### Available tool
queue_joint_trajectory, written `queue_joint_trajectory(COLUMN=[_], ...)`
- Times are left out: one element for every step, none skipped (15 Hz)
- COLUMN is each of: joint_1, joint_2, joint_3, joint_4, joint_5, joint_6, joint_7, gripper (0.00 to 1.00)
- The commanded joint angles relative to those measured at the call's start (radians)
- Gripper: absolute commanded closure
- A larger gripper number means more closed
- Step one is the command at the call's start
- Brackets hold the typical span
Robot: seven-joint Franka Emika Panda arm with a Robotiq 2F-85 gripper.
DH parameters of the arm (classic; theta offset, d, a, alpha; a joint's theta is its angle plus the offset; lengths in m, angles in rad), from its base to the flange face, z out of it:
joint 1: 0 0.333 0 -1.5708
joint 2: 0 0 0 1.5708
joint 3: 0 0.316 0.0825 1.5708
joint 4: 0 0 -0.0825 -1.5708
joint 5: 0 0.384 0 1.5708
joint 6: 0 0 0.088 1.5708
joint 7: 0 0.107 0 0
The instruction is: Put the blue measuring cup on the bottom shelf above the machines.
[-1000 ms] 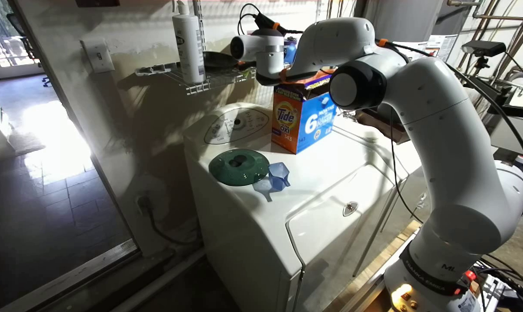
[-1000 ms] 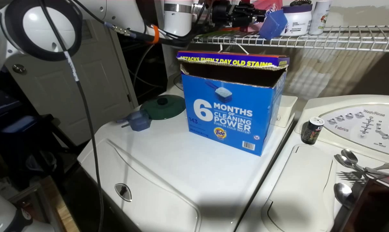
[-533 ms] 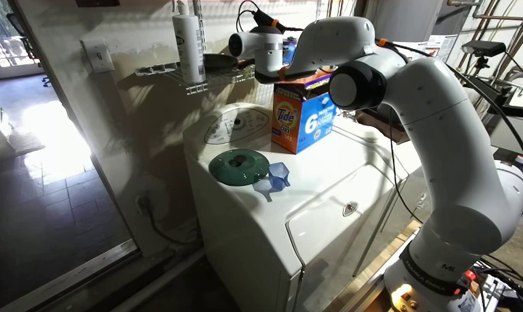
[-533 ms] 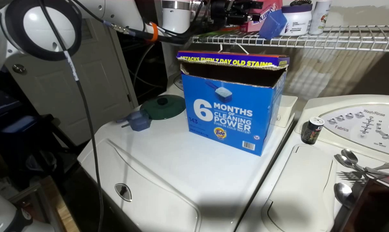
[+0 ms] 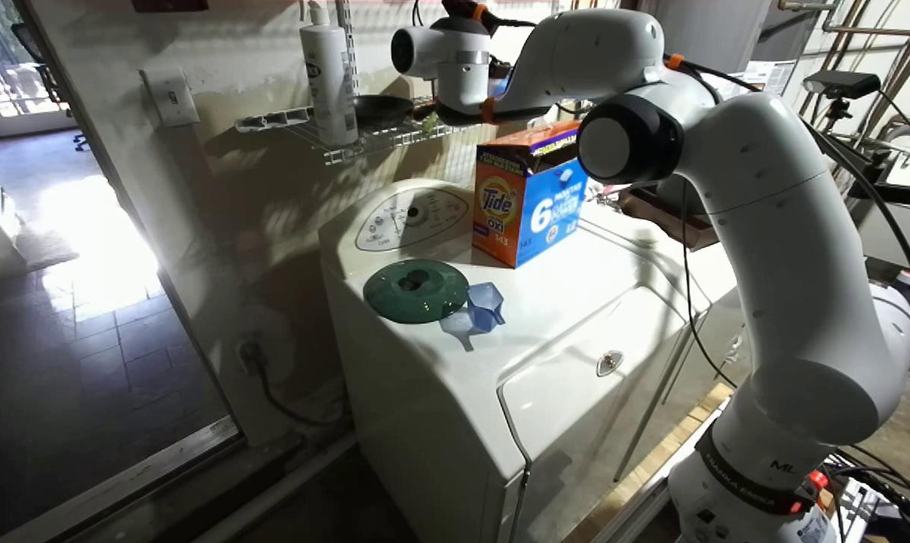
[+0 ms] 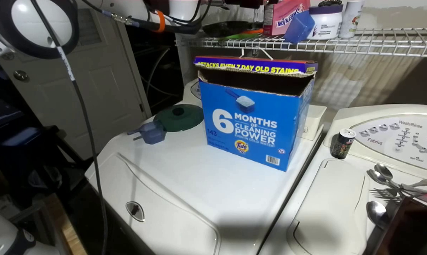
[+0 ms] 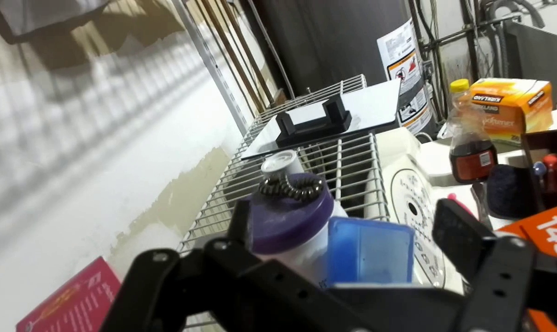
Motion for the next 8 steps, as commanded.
queue_joint_trajectory(joint_1=[0.004, -0.003, -0.011, -0.018, -0.029, -0.038, -0.046, -0.052], joint_2=[-0.086, -0.109, -0.133, -0.156, -0.182, -0.216, -0.243, -0.28], joint_3=[0.014, 0.026, 0.038, 0.049, 0.062, 0.073, 0.084, 0.094], joint_4=[-0.067, -0.085, -0.104, -0.12, -0.141, -0.178, -0.203, -0.241], joint_5=[0.04, 0.059, 0.09, 0.125, 0.164, 0.2, 0.236, 0.265], joint_6=[-0.064, -0.071, -0.073, -0.067, -0.052, -0.031, -0.018, -0.004], joint_7=[-0.019, -0.015, 0.005, 0.02, 0.041, 0.07, 0.082, 0.109], gripper=[0.0, 0.0, 0.0, 0.0, 0.0, 0.0, 0.0, 0.0])
